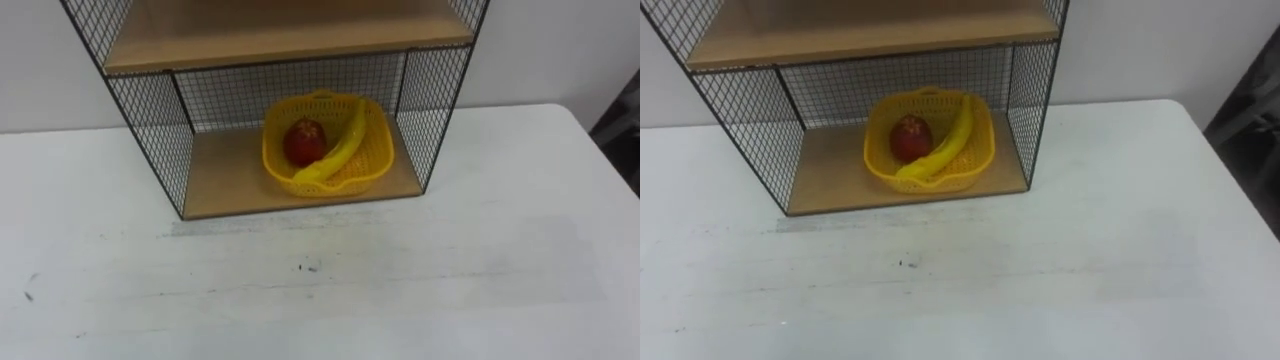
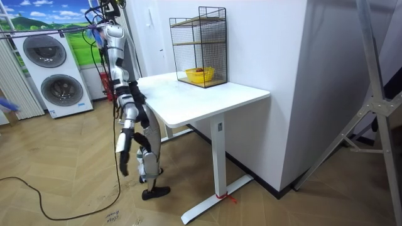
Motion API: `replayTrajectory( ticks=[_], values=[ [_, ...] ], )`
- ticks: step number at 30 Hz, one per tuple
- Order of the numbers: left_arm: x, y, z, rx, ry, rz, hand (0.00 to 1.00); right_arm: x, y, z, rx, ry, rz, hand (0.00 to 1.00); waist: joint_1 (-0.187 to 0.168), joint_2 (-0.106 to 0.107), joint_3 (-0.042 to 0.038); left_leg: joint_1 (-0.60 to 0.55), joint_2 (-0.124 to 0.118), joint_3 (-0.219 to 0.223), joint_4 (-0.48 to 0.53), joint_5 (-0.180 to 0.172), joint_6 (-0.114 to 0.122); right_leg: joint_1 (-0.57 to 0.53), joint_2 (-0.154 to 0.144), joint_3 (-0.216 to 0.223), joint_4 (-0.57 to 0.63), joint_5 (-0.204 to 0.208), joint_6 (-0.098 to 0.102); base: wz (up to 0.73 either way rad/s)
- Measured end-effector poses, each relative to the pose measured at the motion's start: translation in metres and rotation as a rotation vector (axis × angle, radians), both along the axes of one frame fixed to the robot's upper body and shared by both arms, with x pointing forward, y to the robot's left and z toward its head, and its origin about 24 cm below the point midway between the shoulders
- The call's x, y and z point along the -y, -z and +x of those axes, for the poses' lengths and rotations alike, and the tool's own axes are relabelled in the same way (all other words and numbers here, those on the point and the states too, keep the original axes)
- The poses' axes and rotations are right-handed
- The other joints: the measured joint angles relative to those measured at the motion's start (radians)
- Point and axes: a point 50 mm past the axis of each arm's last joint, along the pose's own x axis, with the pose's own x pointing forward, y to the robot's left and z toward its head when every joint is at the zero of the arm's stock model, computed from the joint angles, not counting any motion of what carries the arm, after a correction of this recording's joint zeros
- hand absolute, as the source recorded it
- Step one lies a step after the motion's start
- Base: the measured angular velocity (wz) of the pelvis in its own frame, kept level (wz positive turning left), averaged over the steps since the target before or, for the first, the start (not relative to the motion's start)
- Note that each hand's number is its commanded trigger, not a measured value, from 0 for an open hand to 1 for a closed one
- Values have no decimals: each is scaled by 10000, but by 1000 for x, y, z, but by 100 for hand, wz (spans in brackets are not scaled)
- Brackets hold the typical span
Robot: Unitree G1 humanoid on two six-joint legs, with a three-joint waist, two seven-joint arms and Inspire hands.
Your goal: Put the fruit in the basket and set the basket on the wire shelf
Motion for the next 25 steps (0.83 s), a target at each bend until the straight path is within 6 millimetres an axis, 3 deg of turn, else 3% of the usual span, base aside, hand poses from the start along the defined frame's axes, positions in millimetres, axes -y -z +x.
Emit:
replayTrajectory(
  ticks=[6, 12, 17, 25],
  values=[
    [26, 13, 45, -808, 5177, -1386, 0, -16, 13, 41, -456, -4927, 1766, 0, -164, -64, 44, 207, 20, 20, -122, 68, -21, 172, 89, 64, -190, 80, -18, -2],
    [47, 19, 60, -1459, 7904, -2053, 0, -39, 21, 90, -227, -8712, 2749, 0, -105, -199, 91, 314, 63, 80, -299, 189, -74, 172, 148, 162, -309, 158, -86, -5],
    [52, 20, 65, -1351, 8304, -2190, 0, -52, 24, 93, -161, -9656, 3456, 0, -29, -250, 168, 306, 75, 74, -316, 195, -85, 149, 175, 226, -320, 171, -107, -3],
    [52, 19, 70, -1142, 8401, -2159, 0, -58, 27, 87, -101, -10001, 4015, 0, 123, -234, 108, 252, 80, 20, -319, 197, -84, 172, 258, 233, -478, 255, -105, 0]
  ],
)
